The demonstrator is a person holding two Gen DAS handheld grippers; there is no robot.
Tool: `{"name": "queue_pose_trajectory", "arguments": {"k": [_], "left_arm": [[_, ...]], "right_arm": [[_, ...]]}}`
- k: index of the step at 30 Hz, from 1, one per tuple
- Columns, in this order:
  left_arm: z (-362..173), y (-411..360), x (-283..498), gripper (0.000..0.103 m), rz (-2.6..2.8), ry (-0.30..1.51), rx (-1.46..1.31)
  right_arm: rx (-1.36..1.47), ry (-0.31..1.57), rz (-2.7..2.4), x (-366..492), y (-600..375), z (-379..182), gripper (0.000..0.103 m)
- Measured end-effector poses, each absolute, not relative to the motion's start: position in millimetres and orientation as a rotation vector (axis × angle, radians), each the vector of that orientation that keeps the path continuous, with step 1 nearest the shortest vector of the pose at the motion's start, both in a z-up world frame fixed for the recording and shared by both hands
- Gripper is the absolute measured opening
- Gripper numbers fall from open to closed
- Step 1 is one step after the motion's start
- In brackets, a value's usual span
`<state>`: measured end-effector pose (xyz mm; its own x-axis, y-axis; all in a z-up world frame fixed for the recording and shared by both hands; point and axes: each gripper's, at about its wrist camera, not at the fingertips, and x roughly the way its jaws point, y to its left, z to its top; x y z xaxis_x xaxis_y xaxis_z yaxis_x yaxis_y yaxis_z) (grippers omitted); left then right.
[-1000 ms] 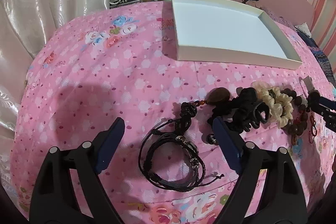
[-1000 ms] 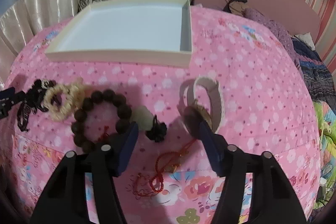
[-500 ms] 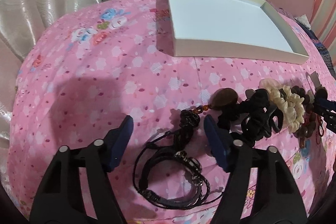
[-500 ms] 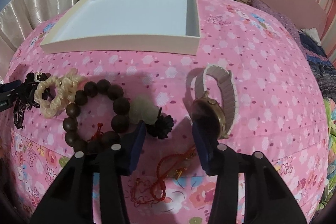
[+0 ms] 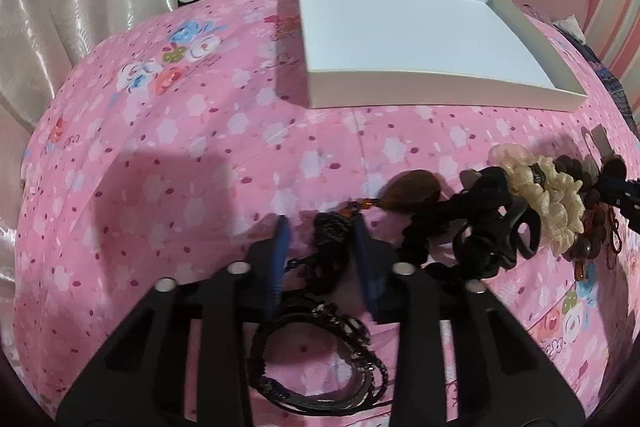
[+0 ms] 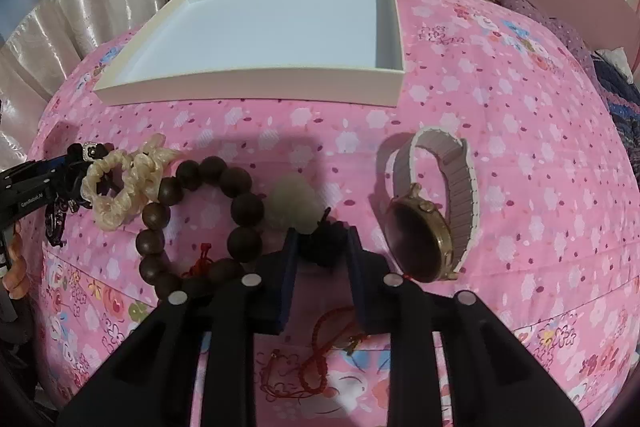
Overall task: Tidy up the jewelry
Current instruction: 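Close left tool on the black cord necklace while right tool grasps the jade pendant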
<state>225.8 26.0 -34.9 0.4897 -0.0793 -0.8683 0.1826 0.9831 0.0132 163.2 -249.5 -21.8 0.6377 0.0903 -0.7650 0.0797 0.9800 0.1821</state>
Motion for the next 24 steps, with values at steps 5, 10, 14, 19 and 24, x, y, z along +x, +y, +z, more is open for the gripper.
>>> {"name": "queue_pose_trajectory", "arguments": {"k": [5, 10, 14, 19, 24], "left_arm": [[-34, 25, 226, 0.018, -0.162, 1.034, 0.103], [-24, 33, 222, 0.017, -0.155, 1.01, 0.085], [1, 37, 218, 0.017, -0.153, 0.96, 0.077], [40, 30, 234, 0.017, -0.171, 0.911, 0.073], [69, 12, 273, 0.017, -0.225, 0.88, 0.042]], "right_arm": [[0.211, 0.833, -0.002, 159, -255, -10, 0.02], [0.229, 0.795, 0.003, 159, -262, 2, 0.02], [0.235, 0.75, 0.011, 158, -269, 19, 0.02], [0.211, 0.683, -0.001, 171, -280, 59, 0.02], [0.203, 0.636, -0.062, 217, -294, 92, 0.02]]}}
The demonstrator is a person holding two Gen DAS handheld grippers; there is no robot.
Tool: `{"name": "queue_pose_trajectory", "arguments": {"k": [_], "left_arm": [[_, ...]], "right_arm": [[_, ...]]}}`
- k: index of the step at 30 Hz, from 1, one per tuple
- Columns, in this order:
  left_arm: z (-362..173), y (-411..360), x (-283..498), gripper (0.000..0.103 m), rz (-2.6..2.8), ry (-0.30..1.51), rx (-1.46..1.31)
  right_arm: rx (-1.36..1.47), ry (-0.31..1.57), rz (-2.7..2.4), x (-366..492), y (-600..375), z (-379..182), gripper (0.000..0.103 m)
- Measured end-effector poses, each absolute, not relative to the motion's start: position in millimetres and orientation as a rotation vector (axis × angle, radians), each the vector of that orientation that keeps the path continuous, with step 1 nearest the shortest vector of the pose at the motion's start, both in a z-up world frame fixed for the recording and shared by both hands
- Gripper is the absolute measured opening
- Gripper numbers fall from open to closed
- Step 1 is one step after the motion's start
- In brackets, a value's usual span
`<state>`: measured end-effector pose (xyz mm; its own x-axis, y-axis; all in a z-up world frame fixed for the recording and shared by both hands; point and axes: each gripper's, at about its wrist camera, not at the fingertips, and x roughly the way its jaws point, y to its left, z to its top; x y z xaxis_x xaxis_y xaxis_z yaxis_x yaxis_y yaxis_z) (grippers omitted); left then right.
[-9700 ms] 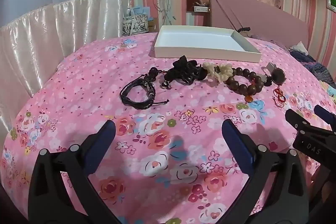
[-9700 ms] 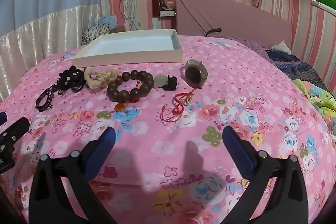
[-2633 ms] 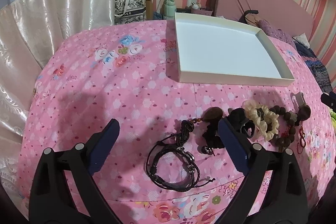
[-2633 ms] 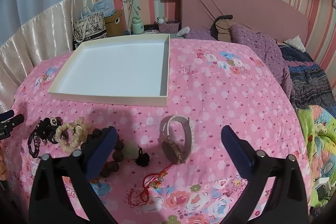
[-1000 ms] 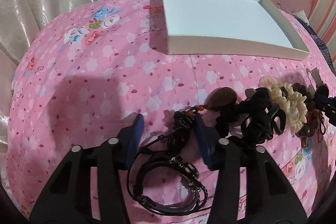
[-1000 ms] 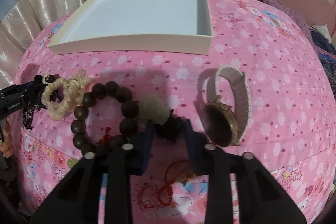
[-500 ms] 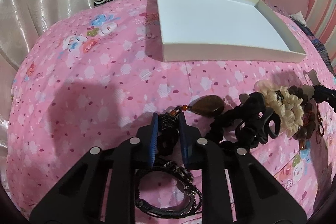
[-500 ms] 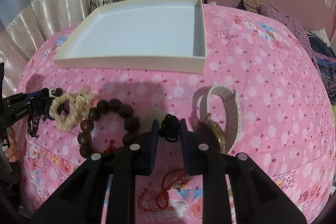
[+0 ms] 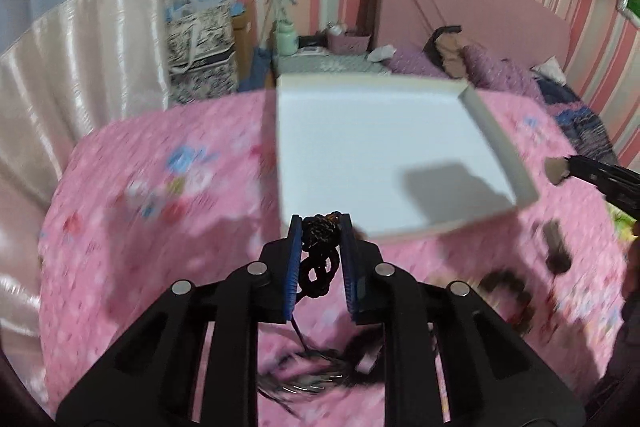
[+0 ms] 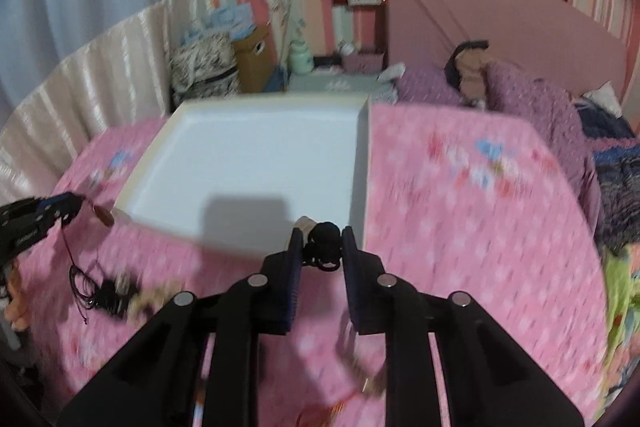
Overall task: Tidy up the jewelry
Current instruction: 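Close left tool on the black cord necklace while right tool grasps the jade pendant, then carry both items over the white tray and open both tools to drop them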
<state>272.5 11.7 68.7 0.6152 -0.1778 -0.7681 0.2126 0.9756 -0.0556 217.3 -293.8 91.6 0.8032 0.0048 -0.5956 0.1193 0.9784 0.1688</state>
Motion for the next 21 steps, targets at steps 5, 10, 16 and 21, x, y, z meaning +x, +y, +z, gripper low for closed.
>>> {"name": "queue_pose_trajectory", "arguments": {"k": [5, 10, 16, 21], "left_arm": [[77, -13, 319, 0.017, -0.272, 0.887, 0.039], [66, -23, 358, 0.017, -0.273, 0.922, 0.025], [53, -16, 375, 0.017, -0.266, 0.94, -0.007], [46, -9, 371, 0.017, -0.261, 0.944, 0.001]], "right_arm": [[0.206, 0.638, -0.097, 279, -300, 96, 0.02], [0.227, 0.646, -0.095, 316, -302, 85, 0.02], [0.232, 0.642, -0.088, 324, -298, 81, 0.02], [0.225, 0.652, -0.09, 326, -293, 75, 0.02]]}}
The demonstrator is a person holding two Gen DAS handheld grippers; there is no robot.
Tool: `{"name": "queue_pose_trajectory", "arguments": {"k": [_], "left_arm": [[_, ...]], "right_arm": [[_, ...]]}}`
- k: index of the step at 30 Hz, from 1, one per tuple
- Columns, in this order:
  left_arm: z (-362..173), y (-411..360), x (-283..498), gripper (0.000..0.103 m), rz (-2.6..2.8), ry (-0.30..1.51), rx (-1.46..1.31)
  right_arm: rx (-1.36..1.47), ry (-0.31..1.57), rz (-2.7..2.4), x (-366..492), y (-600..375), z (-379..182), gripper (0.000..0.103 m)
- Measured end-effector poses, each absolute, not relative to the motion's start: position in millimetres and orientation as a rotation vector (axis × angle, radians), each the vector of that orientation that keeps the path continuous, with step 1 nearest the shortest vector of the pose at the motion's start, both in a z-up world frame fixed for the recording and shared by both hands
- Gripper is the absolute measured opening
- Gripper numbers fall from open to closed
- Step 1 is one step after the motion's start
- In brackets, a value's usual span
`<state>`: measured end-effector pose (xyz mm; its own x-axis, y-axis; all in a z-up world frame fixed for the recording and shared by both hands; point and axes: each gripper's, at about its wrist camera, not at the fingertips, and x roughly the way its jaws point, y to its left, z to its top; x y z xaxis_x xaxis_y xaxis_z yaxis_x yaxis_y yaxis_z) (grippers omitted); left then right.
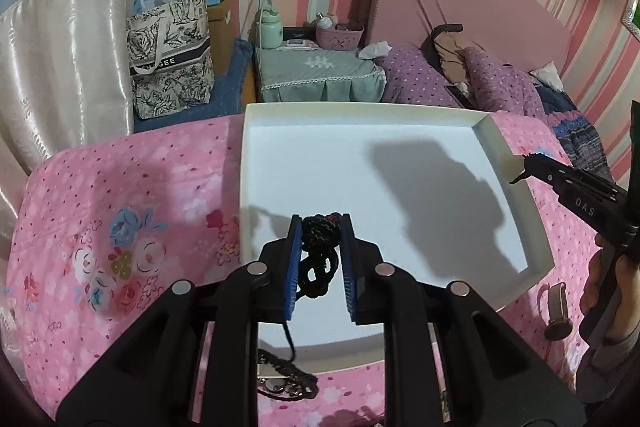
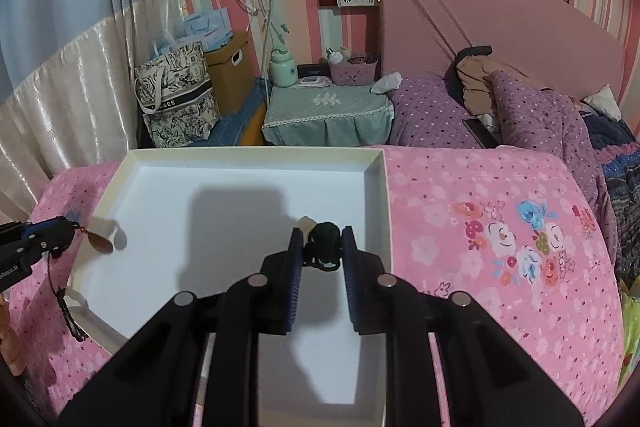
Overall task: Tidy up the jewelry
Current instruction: 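Carry both items over the white tray and open both tools to drop them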
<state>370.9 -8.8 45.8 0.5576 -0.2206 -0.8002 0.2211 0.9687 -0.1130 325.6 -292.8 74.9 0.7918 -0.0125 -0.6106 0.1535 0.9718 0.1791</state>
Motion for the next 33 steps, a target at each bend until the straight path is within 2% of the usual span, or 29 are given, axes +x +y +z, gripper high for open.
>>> {"name": "queue_pose_trajectory", "arguments": {"k": [7, 11, 13, 14, 15, 16, 33], "left_arm": [[50, -5, 369, 0.017, -0.282, 0.942, -0.013], [51, -8, 381, 0.025, -0.305, 0.943, -0.039], [49, -11, 393, 0.025, -0.313, 0.945, -0.043], [47, -13, 398, 0.016, -0.323, 0.951, -0.043], [42, -16, 405, 0.004, -0.334, 0.968, -0.047], [38, -18, 412, 0.0, -0.332, 0.985, -0.048], [-6, -9, 418, 0.001, -0.277, 1.052, -0.011]], "right_arm": [[0.208, 0.667, -0.09, 333, -288, 70, 0.02], [0.218, 0.672, -0.097, 345, -290, 69, 0.02], [0.217, 0.674, -0.104, 352, -291, 69, 0.02], [0.217, 0.675, -0.105, 354, -291, 68, 0.02], [0.217, 0.676, -0.107, 357, -291, 68, 0.02], [0.217, 0.678, -0.109, 362, -291, 68, 0.02], [0.197, 0.731, -0.13, 390, -287, 51, 0.02]]}}
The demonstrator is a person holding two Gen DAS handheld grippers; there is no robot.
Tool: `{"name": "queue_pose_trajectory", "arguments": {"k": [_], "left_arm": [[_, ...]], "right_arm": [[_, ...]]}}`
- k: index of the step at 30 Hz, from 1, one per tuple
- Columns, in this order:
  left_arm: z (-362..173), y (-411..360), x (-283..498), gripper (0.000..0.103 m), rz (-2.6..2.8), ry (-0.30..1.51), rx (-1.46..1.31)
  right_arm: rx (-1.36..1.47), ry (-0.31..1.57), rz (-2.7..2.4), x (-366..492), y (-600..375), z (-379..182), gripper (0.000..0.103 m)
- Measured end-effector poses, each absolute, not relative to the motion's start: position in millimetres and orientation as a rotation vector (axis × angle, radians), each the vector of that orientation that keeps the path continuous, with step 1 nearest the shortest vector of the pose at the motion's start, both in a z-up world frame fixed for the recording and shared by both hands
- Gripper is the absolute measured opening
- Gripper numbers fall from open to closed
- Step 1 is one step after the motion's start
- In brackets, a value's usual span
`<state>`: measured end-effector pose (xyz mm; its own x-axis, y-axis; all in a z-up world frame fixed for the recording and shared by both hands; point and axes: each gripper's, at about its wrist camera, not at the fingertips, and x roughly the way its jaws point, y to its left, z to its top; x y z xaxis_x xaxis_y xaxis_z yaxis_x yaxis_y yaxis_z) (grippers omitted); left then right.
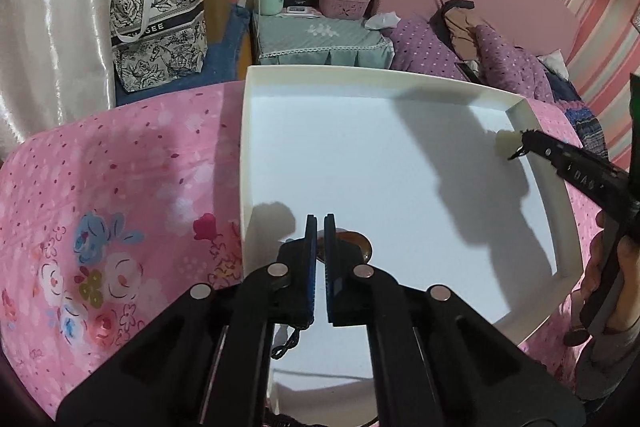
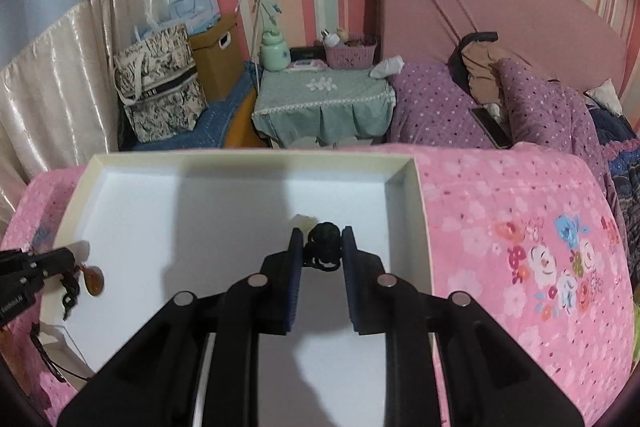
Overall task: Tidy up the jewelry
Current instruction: 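Carry both items over the white tray and open both tools to drop them, then withdraw both tools from the tray back toward the remaining jewelry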
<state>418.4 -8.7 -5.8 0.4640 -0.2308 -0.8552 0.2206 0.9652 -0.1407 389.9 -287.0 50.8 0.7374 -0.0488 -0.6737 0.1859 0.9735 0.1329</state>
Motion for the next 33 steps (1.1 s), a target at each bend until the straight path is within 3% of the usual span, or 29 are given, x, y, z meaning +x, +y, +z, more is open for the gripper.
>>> {"name": "queue_pose_trajectory", "arguments": {"k": [2, 4, 5, 6, 9, 13, 15, 20, 28, 33], "left_arm": [[-4, -8, 416, 0.001, -0.276, 1.037, 0.001], [0, -7, 412, 0.007, -0.274, 1.027, 0.014], [2, -5, 410, 0.015, -0.272, 1.02, 0.014], [5, -3, 407, 0.025, -0.267, 1.01, 0.015], [12, 4, 394, 0.037, -0.249, 0.976, 0.024], [22, 12, 370, 0.046, -0.248, 0.942, 0.02], [29, 15, 354, 0.055, -0.238, 0.916, 0.016], [50, 21, 308, 0.077, -0.224, 0.838, 0.006], [64, 28, 246, 0.088, -0.214, 0.799, 0.003], [60, 26, 220, 0.094, -0.194, 0.802, 0.02]], "right_arm": [[0.191, 0.75, -0.134, 389, -288, 47, 0.02], [0.21, 0.759, -0.13, 388, -291, 46, 0.021], [0.213, 0.762, -0.133, 387, -292, 46, 0.022], [0.214, 0.768, -0.132, 386, -293, 46, 0.03], [0.207, 0.746, -0.145, 379, -293, 50, 0.051], [0.215, 0.735, -0.139, 366, -297, 55, 0.055], [0.215, 0.719, -0.13, 351, -297, 60, 0.056], [0.154, 0.639, -0.169, 293, -293, 73, 0.077], [0.127, 0.605, -0.215, 208, -290, 78, 0.089], [0.164, 0.608, -0.194, 168, -287, 70, 0.09]]}}
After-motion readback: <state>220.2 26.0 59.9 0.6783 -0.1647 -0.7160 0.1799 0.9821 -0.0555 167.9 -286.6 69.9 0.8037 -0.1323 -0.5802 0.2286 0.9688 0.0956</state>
